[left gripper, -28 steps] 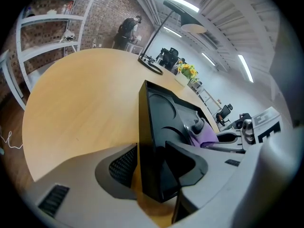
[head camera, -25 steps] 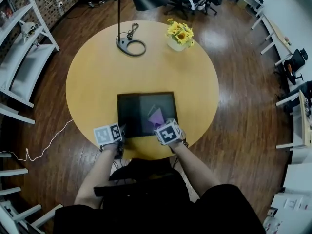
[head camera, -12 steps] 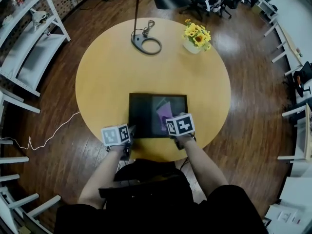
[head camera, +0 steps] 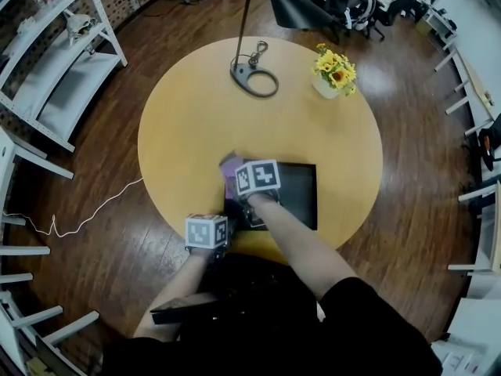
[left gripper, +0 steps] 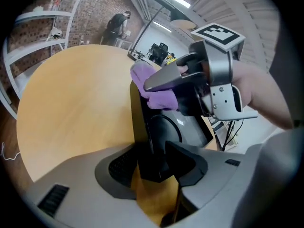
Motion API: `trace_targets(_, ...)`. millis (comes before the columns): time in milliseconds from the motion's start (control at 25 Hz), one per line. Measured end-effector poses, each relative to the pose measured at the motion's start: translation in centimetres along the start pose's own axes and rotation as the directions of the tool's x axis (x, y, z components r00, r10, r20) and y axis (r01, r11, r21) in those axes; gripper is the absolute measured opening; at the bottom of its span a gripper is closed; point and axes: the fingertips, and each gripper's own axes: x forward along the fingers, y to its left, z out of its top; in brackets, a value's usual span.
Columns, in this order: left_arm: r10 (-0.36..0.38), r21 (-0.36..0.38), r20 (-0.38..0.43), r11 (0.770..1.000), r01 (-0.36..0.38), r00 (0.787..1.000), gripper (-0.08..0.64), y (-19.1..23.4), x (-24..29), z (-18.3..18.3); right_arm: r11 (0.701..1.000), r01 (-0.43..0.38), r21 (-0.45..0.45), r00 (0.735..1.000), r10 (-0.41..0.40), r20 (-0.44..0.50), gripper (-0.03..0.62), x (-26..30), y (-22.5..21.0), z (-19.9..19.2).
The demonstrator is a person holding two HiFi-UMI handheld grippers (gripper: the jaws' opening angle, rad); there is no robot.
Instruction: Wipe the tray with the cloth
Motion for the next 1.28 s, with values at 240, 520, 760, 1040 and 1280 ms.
trace_targets(240, -0.026, -0.168, 0.035, 0.985, 0.032, 0.999, 0.164, 1.5, 0.0, 0.1, 1.000, -0.013, 0.003, 1.000, 0.013, 0.017, 0.135, -0.4, -1.8, 0.4)
trace_targets(520, -0.031, -0.170, 0.038, 0.985, 0.037, 0.999, 0.158, 1.5, 0.1, 0.2, 0.993, -0.024, 0.119, 0.996, 0.013, 0.088, 0.135, -3.3, -6.9, 0.5)
trace_targets(760, -0.032, -0.172, 0.045, 0.984, 0.040, 0.998, 0.158, 1.5, 0.2, 0.2, 0.997, -0.049, 0.066, 0.989, 0.040, 0.142, 0.135, -4.2, -4.1, 0.4)
trace_targets(1040, -0.087, -0.145, 0.066, 0.985, 0.096, 0.994, 0.167, 0.3, -1.6, -0.1, 0.993, -0.100, -0.065, 0.990, 0.106, 0.096, 0.135, -1.4, 3.7, -3.0)
trace_targets(1280, -0.071, -0.129, 0.072, 0.988, 0.080, 0.995, 0.169, 0.1, -1.6, -0.3, 0.995, -0.023, -0.096, 0.990, 0.036, 0.133, 0.137, -1.4, 1.2, -4.3)
